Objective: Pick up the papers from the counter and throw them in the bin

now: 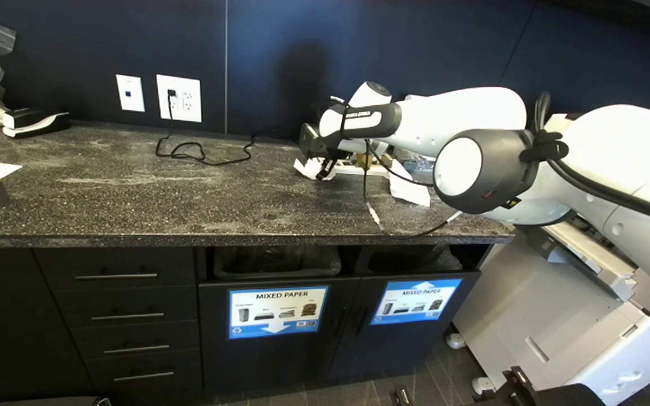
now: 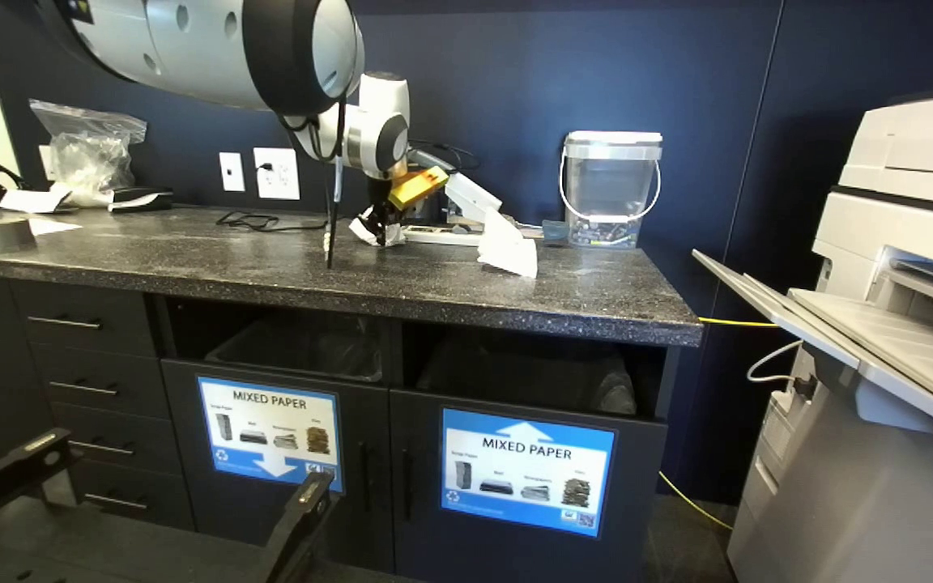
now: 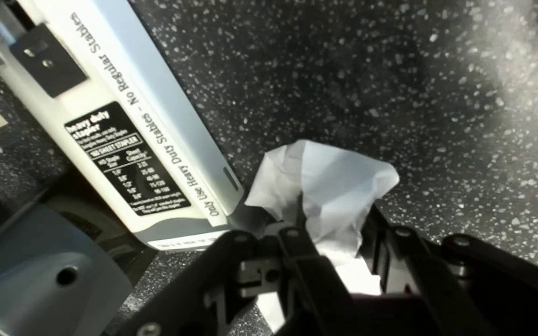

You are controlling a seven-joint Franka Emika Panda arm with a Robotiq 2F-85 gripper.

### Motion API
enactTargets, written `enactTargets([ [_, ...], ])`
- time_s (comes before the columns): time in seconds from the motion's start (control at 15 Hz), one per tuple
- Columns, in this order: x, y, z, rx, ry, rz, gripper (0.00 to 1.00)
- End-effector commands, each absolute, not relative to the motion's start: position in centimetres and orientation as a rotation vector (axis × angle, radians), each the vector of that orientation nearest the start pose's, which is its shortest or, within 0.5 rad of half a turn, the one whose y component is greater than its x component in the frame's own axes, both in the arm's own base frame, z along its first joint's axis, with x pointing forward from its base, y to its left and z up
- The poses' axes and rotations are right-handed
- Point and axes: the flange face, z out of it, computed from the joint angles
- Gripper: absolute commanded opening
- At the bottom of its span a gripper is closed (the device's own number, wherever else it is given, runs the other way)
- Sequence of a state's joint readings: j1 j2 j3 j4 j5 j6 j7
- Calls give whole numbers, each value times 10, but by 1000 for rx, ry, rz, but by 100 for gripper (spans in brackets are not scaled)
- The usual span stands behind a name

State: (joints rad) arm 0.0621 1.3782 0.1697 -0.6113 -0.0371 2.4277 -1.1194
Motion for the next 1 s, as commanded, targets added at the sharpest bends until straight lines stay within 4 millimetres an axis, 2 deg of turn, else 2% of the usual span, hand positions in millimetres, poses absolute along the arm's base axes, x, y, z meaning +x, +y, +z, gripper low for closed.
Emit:
enactTargets([
  [0.0, 830, 104, 179, -2654, -1807, -663, 3],
  [0.13, 828, 107, 176, -2688, -1818, -594, 6],
  [0.27, 827, 104, 180, -2730, -1828, -510, 4],
  [0.6, 819, 105, 181, -2834, -1898, -228, 5],
  [0.93, 808, 99, 178, -2901, -1841, 23, 5],
])
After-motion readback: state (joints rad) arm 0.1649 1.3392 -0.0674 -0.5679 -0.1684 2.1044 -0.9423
